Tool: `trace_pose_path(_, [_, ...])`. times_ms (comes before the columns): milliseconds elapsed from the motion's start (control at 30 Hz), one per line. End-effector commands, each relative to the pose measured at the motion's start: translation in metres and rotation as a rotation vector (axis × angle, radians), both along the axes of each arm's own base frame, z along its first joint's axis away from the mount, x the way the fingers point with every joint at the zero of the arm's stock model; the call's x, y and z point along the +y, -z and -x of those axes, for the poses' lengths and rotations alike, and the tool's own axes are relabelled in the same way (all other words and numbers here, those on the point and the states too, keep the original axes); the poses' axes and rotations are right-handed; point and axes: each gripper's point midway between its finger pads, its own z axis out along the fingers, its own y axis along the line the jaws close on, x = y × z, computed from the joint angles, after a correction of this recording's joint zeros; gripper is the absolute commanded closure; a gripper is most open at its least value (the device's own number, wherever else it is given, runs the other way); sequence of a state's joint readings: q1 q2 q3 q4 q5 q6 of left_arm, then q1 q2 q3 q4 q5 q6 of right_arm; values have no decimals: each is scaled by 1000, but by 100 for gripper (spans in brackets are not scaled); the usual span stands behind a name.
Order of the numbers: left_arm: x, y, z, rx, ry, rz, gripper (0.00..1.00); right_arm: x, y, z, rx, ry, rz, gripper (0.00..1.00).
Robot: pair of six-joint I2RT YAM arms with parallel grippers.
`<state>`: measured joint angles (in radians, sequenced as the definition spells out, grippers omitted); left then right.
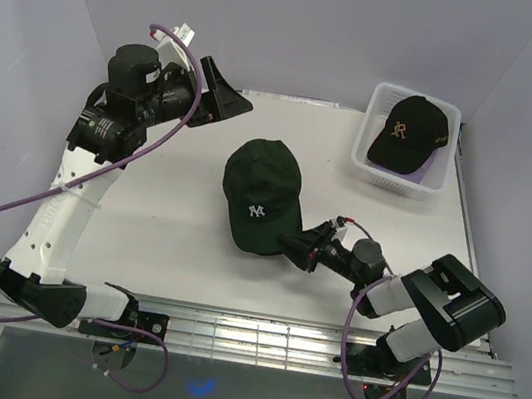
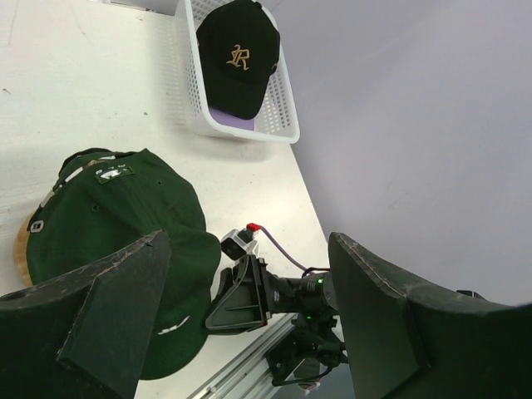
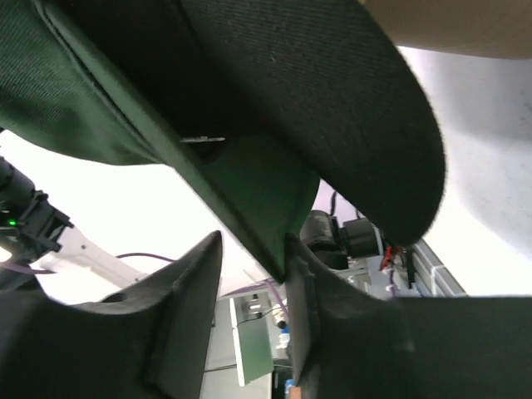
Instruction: Stack the hats
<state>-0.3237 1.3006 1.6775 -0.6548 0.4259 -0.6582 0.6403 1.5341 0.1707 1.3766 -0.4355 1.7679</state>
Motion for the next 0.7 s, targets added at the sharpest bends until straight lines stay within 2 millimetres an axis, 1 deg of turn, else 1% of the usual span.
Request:
trace_pose_path(0, [3,-3,1,-18,-9,-8,13,-5,-37,1,-175,17,-77,57])
trace_pose_path(33, [4,-4,1,-19,-10,-8,13,-6,-41,-2,-208,29,-62,55])
trace_pose_path(133, [4,-3,1,-19,-10,-9,13,-8,-32,-13,-211,52,47,55])
trace_pose_path(233, [4,-3,1,-19,-10,-9,13,-12,-26,-23,-202,68,143,60])
trace_pose_path(267, [4,-3,1,-19,-10,-9,13,-12,-32,-26,-230,71,151,64])
trace_pose_path(300, [4,-2,1,-18,-10,-8,13,-12,-33,-28,-234,69,160,74])
trace_pose_path(333, [4,-2,1,-18,-10,-8,13,-14,-33,-29,-231,61,169,79])
trace_pose_path(400, [3,-1,0,-17,-10,-9,13,-14,-24,-32,-203,46,214,88])
trace_pose_path(433, [3,-1,1,-15,-9,-9,13,-15,-21,-32,-192,40,225,90])
trace_pose_path(500, [4,-1,1,-17,-10,-9,13,-16,-12,-32,-173,30,253,92])
trace_pose_path(600, [4,0,1,-16,-12,-10,13,-20,4,-30,-133,24,302,92])
trace_pose_path(667, [3,1,0,-13,-10,-11,13,-24,10,-29,-121,39,313,92])
